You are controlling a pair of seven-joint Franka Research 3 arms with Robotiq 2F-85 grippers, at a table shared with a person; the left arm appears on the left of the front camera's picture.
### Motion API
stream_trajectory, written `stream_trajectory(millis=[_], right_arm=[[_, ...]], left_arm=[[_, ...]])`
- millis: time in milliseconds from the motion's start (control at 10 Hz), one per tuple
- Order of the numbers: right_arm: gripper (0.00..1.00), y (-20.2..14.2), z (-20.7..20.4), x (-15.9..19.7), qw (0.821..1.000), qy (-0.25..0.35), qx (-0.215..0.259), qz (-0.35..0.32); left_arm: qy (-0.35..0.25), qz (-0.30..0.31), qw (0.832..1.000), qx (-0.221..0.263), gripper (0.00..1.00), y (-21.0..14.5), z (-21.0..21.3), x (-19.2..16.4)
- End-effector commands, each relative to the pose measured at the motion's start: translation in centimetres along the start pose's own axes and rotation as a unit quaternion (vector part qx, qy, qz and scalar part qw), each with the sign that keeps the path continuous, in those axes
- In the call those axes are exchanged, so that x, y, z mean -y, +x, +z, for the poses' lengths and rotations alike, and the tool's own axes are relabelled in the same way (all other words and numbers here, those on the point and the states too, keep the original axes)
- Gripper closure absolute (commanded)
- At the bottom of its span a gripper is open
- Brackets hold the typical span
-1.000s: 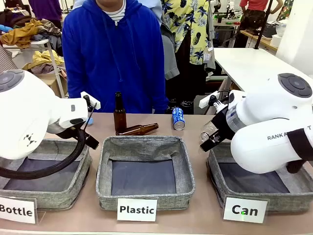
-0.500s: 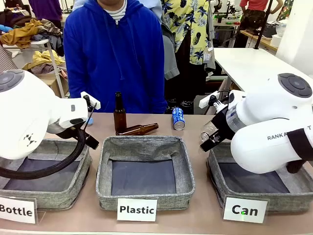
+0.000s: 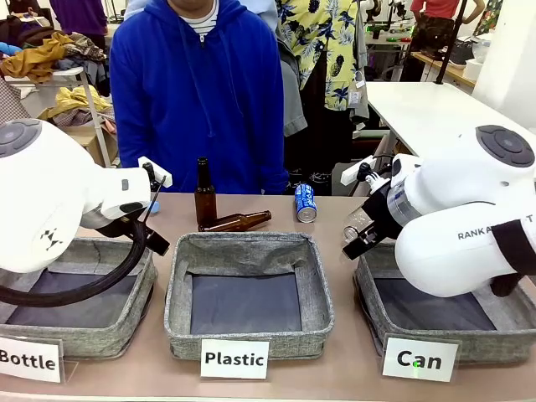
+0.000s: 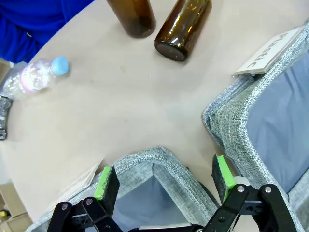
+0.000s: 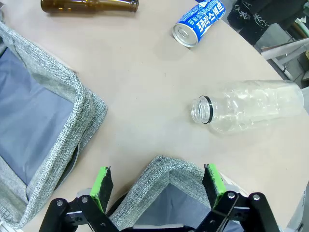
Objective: Sort the can waste into the basket.
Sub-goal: Pick up the can waste from the table and place it in the right Fabric basket.
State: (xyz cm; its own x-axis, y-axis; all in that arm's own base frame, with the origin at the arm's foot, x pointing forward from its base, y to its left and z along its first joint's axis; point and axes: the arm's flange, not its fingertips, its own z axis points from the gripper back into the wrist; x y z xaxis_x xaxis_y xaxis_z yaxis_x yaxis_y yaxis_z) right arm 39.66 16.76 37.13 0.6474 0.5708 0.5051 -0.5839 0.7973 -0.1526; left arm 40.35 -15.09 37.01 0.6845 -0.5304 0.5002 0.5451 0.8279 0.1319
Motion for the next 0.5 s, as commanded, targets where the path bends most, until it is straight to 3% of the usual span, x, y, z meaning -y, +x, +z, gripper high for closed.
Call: stream_trajectory(millis=[0, 100, 300, 400], right_arm=[[0.0, 0.0, 0.0, 0.0, 1.0, 0.0, 0.0, 0.0], [0.0, 0.2, 2.3, -0.1, 1.0, 0.017, 0.023, -0.004], [0.0, 0.1, 10.3, -0.8, 0.994, 0.042, 0.097, 0.022], [0.0, -0.3, 14.0, -1.2, 0.991, 0.075, 0.112, 0.016]], left_arm=[[0.0, 0.0, 1.0, 0.0, 0.0, 0.0, 0.0, 0.0], [0.0, 0.0, 1.0, 0.0, 0.0, 0.0, 0.0, 0.0], [-0.033, -0.011, 0.996, 0.087, 0.0, 2.1, 10.3, 1.9], [-0.057, 0.005, 0.991, 0.118, 0.0, 2.7, 14.0, 3.0]])
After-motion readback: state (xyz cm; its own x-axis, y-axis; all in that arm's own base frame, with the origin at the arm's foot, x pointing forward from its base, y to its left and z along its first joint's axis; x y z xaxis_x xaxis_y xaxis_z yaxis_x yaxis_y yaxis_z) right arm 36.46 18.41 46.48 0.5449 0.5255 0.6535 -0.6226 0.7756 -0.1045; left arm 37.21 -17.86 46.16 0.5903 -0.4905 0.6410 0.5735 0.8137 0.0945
